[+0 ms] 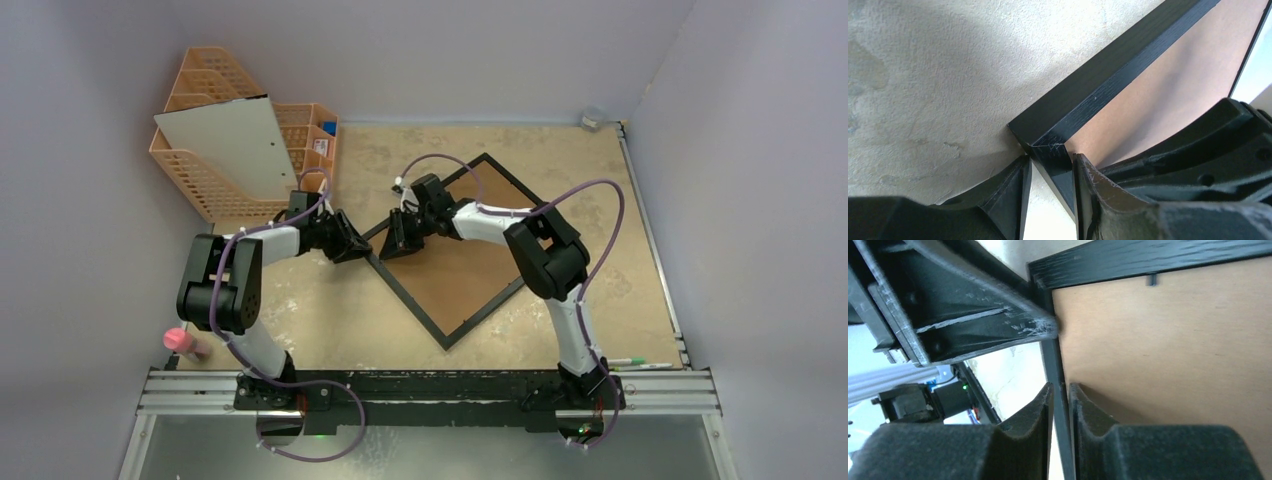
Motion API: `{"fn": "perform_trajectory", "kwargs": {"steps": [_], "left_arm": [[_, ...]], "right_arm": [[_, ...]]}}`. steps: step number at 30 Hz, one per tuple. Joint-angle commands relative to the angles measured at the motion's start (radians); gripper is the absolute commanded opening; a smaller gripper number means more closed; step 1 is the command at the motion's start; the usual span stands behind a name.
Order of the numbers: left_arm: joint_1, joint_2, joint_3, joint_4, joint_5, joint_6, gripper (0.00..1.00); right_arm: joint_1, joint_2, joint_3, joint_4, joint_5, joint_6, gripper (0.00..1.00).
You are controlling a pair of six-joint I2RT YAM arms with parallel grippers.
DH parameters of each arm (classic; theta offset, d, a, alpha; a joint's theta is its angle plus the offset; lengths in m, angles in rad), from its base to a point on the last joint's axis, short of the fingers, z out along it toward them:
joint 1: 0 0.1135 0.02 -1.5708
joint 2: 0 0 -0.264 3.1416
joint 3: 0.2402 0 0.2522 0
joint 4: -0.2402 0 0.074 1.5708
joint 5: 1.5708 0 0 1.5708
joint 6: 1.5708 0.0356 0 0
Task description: Put the photo into the frame
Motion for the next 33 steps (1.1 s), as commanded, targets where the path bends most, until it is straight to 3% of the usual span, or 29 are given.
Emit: {"fn": "perform_trajectory", "kwargs": {"steps": [1,7,12,22,33], "left_arm": [[-0.002,0.023,-0.022,-0.084,-0.072,0.041,0.36],[-0.002,0.022,-0.017,-0.079,-0.072,0.041,0.35],[-0.002,0.020,-0.018,-0.078,-0.071,0.043,0.35],[-0.002,0.024,-0.015,-0.079,-0.066,0.047,0.35],[-0.002,0.029,-0.012,-0.078,-0.061,0.049,0.35]], "right_arm": [[-0.049,0.034,-0.001,-0.078,0.032,-0.071,0.21],[-0.052,0.072,0.019,-0.065,0.033,-0.071,0.20],[-0.051,0.006,-0.037,0.087,-0.062,-0.075,0.19],[-0.012,-0.012,-0.037,0.166,-0.185,-0.036,0.24],[-0.005,0.039,-0.012,0.082,-0.127,-0.052,0.21]]}}
